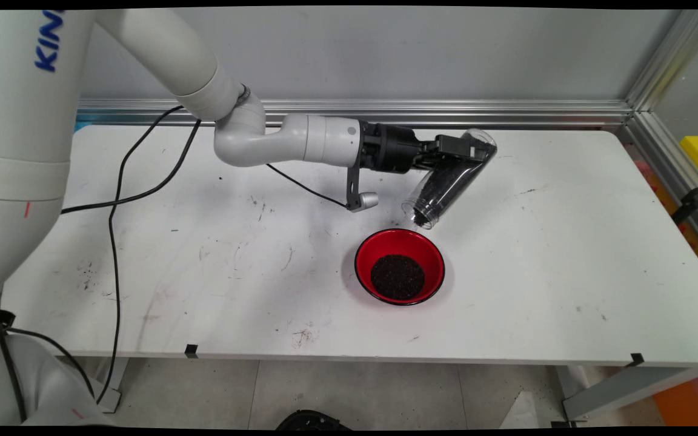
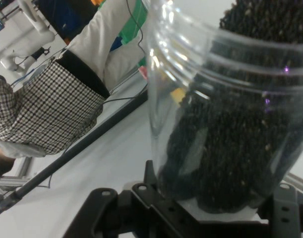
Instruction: Pour the black seasoning powder in the red bowl
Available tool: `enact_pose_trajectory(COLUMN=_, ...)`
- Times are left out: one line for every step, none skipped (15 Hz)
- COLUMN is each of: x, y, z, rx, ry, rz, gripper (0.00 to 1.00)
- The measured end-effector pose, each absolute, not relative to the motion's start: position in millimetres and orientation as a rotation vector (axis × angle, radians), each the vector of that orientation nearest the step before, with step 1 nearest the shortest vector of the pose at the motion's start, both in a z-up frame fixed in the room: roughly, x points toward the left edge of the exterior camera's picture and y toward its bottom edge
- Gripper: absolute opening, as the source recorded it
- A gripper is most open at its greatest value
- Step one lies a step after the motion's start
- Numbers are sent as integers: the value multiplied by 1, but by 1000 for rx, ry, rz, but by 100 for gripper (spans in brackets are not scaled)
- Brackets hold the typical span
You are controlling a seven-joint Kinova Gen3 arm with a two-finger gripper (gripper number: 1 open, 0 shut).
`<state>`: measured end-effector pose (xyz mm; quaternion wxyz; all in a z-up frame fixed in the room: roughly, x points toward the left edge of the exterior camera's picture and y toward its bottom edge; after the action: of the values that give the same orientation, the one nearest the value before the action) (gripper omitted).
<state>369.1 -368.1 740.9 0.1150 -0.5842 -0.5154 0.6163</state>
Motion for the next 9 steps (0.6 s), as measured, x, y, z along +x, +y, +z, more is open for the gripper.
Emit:
enact_pose_trajectory(x=369, y=-368, z=741, rx=-1717, ry=-1503, rz=1818, gripper=0)
enact_pose_trajectory(x=369, y=-368, z=742, rx=-1721, ry=-1496, rz=1829, gripper=0)
enact_pose_trajectory(x=369, y=-367, z=742, rx=-1725, ry=-1489, rz=1839, gripper=0)
enact_pose_trajectory(x=368, y=-367, z=742, rx=-1729, ry=-1482, rz=1849, gripper=0)
enact_pose_trajectory(x=368, y=-366, z=742, rx=-1731, ry=-1477, rz=1855, gripper=0)
enact_pose_trajectory(x=368, y=-366, z=742, rx=-1733, ry=-1474, rz=1860, gripper=0)
enact_pose_trajectory(x=367, y=-366, z=742, rx=-1735, ry=-1470, rz=1865, gripper=0)
enact_pose_trajectory(x=367, y=-365, z=742, rx=-1736, ry=-1467, rz=1868, gripper=0)
enact_pose_trajectory(x=367, y=-364, z=742, rx=-1737, ry=-1463, rz=1872, gripper=0)
